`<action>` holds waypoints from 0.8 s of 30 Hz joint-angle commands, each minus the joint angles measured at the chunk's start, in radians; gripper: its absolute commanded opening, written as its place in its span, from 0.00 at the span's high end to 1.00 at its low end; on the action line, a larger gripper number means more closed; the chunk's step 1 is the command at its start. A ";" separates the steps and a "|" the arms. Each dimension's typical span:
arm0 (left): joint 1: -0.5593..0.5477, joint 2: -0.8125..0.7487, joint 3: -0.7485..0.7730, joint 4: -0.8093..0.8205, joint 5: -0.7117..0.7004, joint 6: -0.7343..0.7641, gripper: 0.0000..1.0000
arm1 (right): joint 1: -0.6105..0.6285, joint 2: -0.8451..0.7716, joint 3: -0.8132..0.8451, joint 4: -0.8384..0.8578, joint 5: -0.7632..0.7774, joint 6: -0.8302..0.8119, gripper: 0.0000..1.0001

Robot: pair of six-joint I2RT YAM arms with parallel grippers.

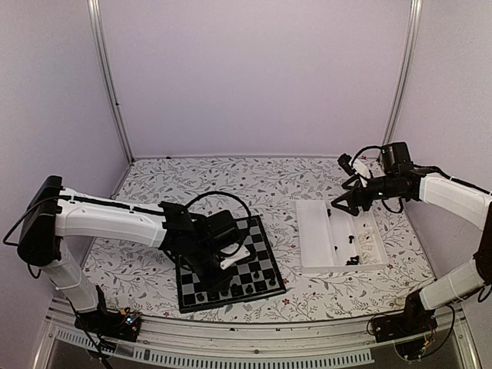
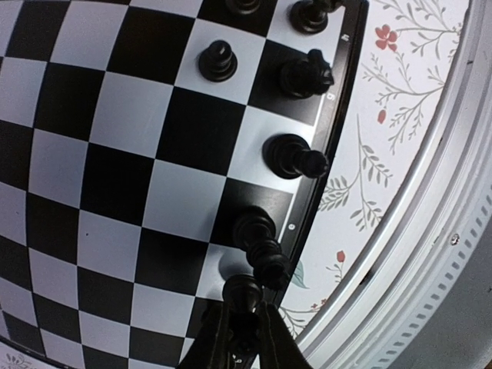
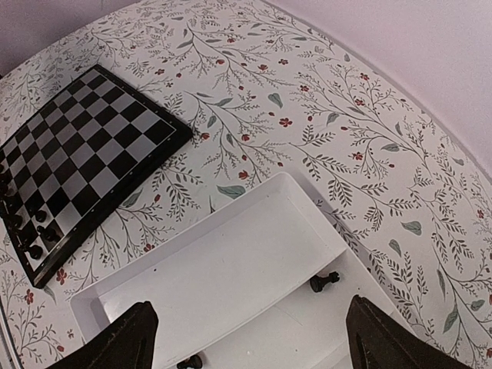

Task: Set up the chess pieces on the board
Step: Place the chess piece on the chessboard.

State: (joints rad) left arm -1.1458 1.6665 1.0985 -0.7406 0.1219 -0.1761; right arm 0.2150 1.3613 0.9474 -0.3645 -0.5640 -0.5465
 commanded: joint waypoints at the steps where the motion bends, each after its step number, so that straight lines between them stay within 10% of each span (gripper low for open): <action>1: -0.012 0.017 -0.009 0.017 -0.008 0.009 0.84 | -0.003 0.013 -0.004 0.002 -0.025 -0.012 0.12; 24: -0.020 -0.128 0.143 -0.149 -0.037 0.032 0.53 | -0.003 0.032 0.071 -0.151 0.032 -0.120 0.18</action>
State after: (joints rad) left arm -1.1530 1.6276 1.1522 -0.8173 0.0986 -0.1654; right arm 0.2150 1.3655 0.9611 -0.4191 -0.5819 -0.5873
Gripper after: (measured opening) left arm 0.462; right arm 0.840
